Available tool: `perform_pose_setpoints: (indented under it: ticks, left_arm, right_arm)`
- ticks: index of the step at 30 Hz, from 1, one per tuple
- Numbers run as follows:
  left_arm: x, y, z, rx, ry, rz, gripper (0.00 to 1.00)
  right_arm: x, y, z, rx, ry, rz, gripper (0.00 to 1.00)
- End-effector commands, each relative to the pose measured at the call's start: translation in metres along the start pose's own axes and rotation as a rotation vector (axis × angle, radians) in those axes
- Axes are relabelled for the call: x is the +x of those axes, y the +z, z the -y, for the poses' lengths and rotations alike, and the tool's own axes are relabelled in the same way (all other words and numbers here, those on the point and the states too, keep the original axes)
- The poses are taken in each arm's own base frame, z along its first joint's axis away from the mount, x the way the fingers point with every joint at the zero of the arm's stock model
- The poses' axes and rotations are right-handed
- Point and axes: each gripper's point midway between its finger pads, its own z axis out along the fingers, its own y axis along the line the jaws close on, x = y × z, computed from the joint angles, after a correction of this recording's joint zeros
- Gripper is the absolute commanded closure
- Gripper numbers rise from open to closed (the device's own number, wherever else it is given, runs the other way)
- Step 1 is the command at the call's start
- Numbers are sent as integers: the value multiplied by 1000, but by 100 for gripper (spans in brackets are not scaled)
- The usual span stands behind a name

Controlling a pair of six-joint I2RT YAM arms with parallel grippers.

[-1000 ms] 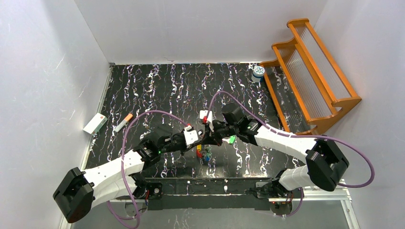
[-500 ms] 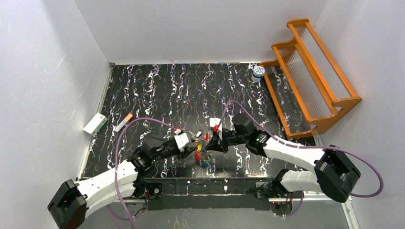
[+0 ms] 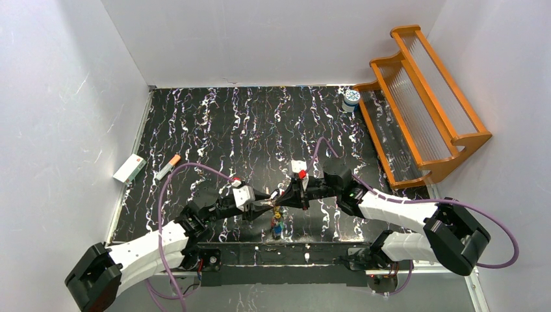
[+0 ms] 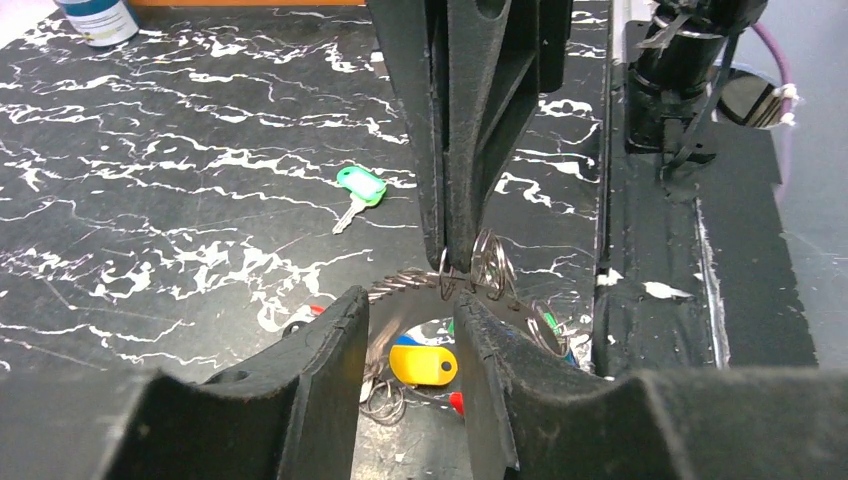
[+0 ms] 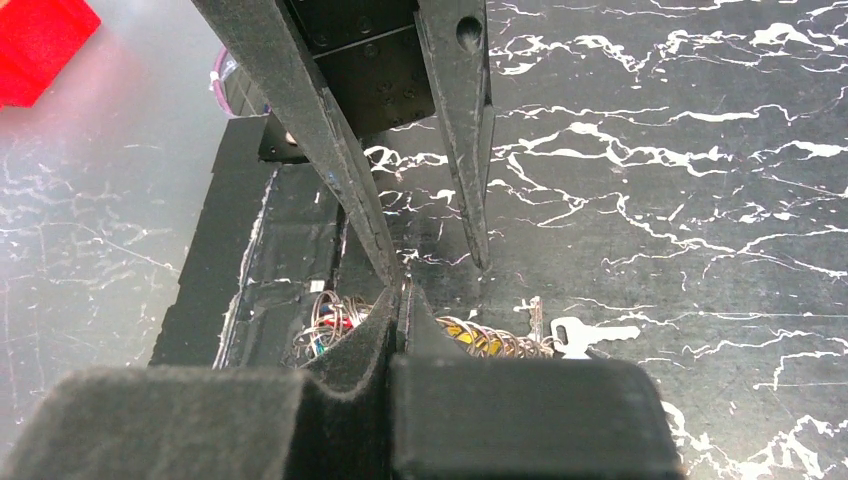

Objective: Put the keys on the keyring
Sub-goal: Adjust the keyring.

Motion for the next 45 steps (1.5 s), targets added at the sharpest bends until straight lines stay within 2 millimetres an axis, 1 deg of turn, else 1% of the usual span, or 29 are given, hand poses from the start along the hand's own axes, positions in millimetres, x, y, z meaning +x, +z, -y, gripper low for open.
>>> perform_pose_setpoints:
  ticks: [1, 8, 13, 15, 22, 25, 28, 31, 32, 34, 37, 38, 40, 45]
  left_arm:
    - [-8, 3, 13, 72, 0, 45, 65]
    - [-10, 6, 9, 50, -28, 53, 70]
    - [-10, 6, 9, 46, -37, 54, 77]
    - [-7, 6, 11, 52, -37, 49, 79]
    - [-1, 8, 9, 50, -38, 27, 78]
    - [1, 10, 7, 45, -38, 17, 79]
    - [-1, 11, 5, 39, -34, 17, 85]
    - [-4, 11, 4, 37, -30, 23, 93]
    - [-4, 11, 4, 37, -30, 25, 94]
    - [-7, 11, 4, 37, -30, 33, 93]
    - [-11, 11, 4, 33, -30, 44, 83]
    - [-12, 11, 4, 32, -31, 47, 81]
    - [-14, 11, 3, 30, -29, 50, 79]
    - [-13, 13, 4, 45, -28, 44, 79]
  right_arm:
    - [-21, 3, -4, -39, -52, 70, 99]
    - [-21, 4, -4, -46, -40, 64, 99]
    - [-20, 5, -4, -49, -30, 56, 99]
    - [-21, 4, -3, -47, -32, 57, 99]
    - [-23, 4, -3, -46, -38, 60, 99]
    - [-21, 5, -4, -50, -32, 55, 99]
    - [-20, 5, -4, -52, -26, 51, 99]
    - [-20, 5, -3, -49, -25, 49, 99]
    - [-19, 5, -3, -48, -25, 49, 99]
    - [-19, 4, -3, -47, -27, 47, 99]
    - [-18, 5, -2, -46, -25, 45, 99]
    - [-18, 5, -2, -46, -24, 44, 99]
    - [-18, 5, -2, -47, -24, 44, 99]
    - [-18, 6, -2, -51, -21, 41, 99]
